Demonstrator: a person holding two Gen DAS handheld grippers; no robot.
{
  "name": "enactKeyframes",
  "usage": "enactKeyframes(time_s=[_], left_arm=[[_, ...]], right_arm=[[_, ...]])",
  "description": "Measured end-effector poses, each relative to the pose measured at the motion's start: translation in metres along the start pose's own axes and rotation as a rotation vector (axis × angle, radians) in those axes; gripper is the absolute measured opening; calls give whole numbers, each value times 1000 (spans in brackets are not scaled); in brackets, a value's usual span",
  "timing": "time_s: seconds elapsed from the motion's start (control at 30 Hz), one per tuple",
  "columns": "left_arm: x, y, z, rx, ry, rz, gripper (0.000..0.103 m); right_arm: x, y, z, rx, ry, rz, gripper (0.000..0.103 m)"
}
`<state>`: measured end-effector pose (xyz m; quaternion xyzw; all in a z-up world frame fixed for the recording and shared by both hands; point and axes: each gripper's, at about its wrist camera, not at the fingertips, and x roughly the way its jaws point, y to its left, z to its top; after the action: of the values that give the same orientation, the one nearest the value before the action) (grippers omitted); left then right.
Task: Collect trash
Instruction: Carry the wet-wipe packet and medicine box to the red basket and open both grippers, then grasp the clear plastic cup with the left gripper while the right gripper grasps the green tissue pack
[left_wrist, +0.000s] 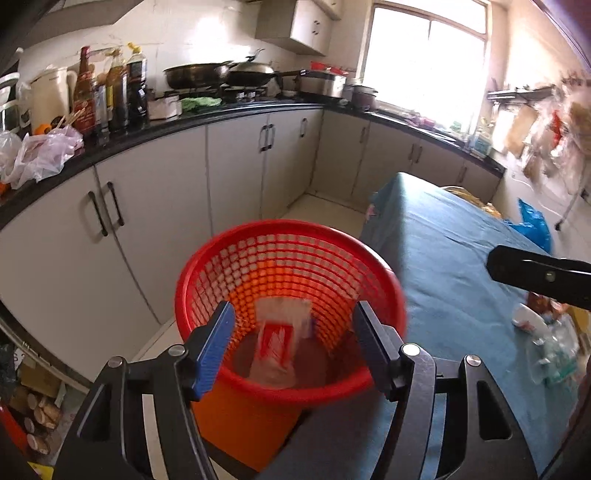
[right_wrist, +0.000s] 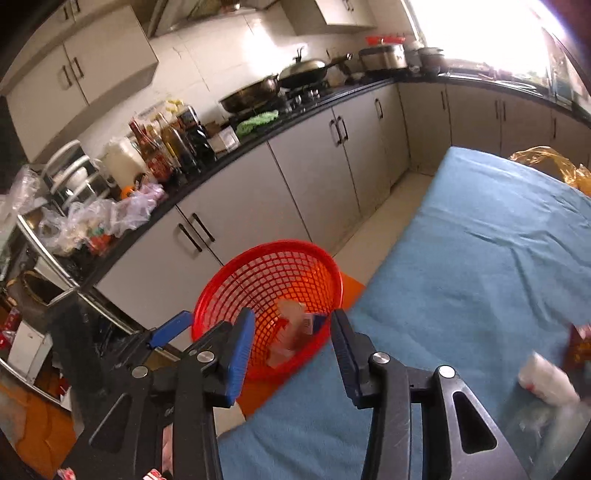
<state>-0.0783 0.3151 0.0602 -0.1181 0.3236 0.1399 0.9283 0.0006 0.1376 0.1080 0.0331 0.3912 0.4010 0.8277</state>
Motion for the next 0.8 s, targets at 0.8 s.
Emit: enactKeyframes(time_s=[0.8], left_arm=[[-41, -226, -60, 423, 35, -316, 75]], right_arm=[[-196, -155, -149, 269, -203, -198, 49]])
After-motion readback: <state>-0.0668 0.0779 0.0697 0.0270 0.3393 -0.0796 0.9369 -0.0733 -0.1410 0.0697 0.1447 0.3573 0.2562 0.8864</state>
